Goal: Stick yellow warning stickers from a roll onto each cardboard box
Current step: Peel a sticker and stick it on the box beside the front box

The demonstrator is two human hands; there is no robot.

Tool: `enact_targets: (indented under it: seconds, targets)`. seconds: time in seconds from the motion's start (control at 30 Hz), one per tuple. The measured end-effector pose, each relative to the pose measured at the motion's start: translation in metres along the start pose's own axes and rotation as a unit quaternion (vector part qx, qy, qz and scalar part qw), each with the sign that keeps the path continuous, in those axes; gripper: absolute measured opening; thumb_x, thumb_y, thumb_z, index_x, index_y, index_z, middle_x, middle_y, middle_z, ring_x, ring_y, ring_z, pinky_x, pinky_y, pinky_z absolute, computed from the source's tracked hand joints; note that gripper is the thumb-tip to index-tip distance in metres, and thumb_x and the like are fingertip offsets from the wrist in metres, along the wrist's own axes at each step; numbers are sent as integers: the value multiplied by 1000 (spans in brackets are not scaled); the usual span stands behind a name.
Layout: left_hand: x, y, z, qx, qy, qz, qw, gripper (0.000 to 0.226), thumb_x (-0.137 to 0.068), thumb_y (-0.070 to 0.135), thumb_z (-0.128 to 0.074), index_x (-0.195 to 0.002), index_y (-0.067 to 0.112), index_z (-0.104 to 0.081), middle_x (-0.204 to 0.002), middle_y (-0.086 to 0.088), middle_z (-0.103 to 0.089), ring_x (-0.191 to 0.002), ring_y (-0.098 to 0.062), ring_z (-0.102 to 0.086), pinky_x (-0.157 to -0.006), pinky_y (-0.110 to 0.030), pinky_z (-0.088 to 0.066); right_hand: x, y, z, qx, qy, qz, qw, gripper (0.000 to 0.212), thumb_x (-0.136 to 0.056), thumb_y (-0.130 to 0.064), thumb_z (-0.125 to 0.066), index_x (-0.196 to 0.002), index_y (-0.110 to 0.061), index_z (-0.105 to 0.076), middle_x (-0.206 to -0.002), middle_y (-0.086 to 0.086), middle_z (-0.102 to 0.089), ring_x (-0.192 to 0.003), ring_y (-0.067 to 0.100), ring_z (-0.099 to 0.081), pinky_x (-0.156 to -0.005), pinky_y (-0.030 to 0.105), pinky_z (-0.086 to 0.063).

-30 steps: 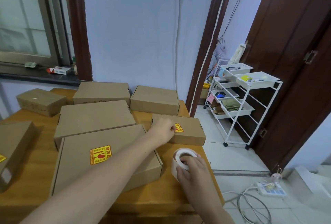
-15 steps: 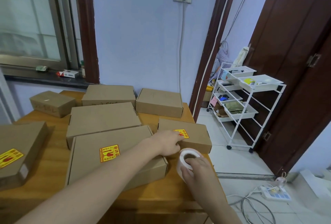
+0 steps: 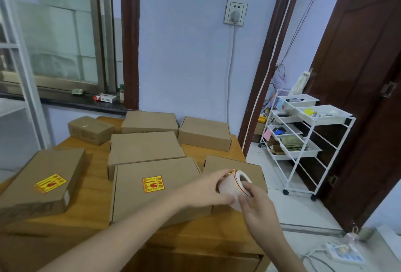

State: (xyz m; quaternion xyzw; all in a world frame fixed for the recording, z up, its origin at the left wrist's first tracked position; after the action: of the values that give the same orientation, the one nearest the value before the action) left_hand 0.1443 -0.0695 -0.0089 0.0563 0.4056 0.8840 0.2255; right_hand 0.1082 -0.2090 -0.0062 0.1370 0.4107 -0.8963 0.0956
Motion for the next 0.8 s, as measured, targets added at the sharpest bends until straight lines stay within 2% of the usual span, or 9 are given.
enact_targets:
  seconds: [0.1, 0.2, 0.3, 0.4, 0.47, 0.57, 0.67, 0.8]
  targets:
    - [11, 4, 8, 3, 17, -4, 1000, 63, -79, 41, -71, -136, 41, -43, -121, 15, -58, -110, -8, -56, -93, -40, -53, 0, -12, -5, -43, -24, -24, 998, 33, -94, -14, -52, -127, -16, -53, -126, 0, -56, -111, 13, -51, -91, 25, -40]
    - [21, 3, 16, -16, 52, -6, 999, 72, -76, 44, -73, -140, 38, -40, -130, 11, -55, -117, -11, -53, -97, -41, -51, 1, -26, -9, -81, -46, -28, 995, 30, -89, -11, -57, -117, -22, -57, -118, -1, -59, -105, 9, -53, -82, 20, -42]
    - [31, 4, 22, -53, 88, -11, 995, 83, -80, 44, -73, -149, 35, -27, -146, 10, -40, -128, -12, -44, -105, -36, -43, 3, -38, -9, -105, -42, -22, 993, 21, -86, -24, -61, -107, -30, -60, -108, -8, -63, -99, 3, -55, -77, 19, -43]
    - [39, 9, 24, -74, 134, -31, 988, 88, -81, 44, -73, -149, 41, -17, -146, 13, -31, -127, -12, -42, -103, -33, -44, 3, -50, -10, -128, -34, -13, 991, 8, -86, -32, -62, -93, -35, -64, -96, -11, -68, -92, 4, -62, -76, 22, -50]
    - [42, 11, 23, -78, 152, -37, 985, 91, -82, 43, -73, -149, 45, -11, -143, 14, -28, -126, -13, -42, -102, -37, -46, 3, -56, -12, -128, -33, -5, 991, 11, -87, -33, -61, -95, -29, -68, -91, -9, -71, -87, 5, -65, -72, 24, -54]
    - [44, 10, 23, -83, 173, -44, 980, 94, -84, 40, -73, -149, 47, -5, -137, 13, -26, -124, -15, -41, -100, -38, -49, 2, -63, -13, -118, -30, 14, 992, 13, -89, -31, -60, -94, -24, -69, -85, -6, -71, -79, 3, -64, -63, 21, -52]
    - [45, 9, 25, -82, 157, -44, 983, 101, -82, 39, -74, -146, 52, 2, -134, 16, -23, -124, -15, -40, -102, -38, -48, 1, -63, -15, -120, -33, 19, 992, 9, -90, -26, -59, -90, -27, -67, -82, -5, -71, -78, 3, -64, -62, 23, -51]
    - [46, 4, 24, -46, 66, -33, 996, 108, -78, 36, -77, -146, 54, 5, -147, 23, -16, -136, -15, -31, -108, -41, -42, 0, -49, -23, -110, -34, -5, 993, 14, -92, -27, -56, -103, -22, -65, -94, -5, -69, -87, 7, -63, -65, 19, -47]
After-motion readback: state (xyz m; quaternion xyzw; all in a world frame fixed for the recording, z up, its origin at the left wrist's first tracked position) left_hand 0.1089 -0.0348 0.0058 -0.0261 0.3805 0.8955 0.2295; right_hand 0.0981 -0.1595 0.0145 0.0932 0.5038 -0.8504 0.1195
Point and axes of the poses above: each hand's wrist, its own x-axis away from the middle knuckle, its own z-axis out of the back of the hand, y = z × x, the point moved 7 cm from there along -x, towards the middle knuckle
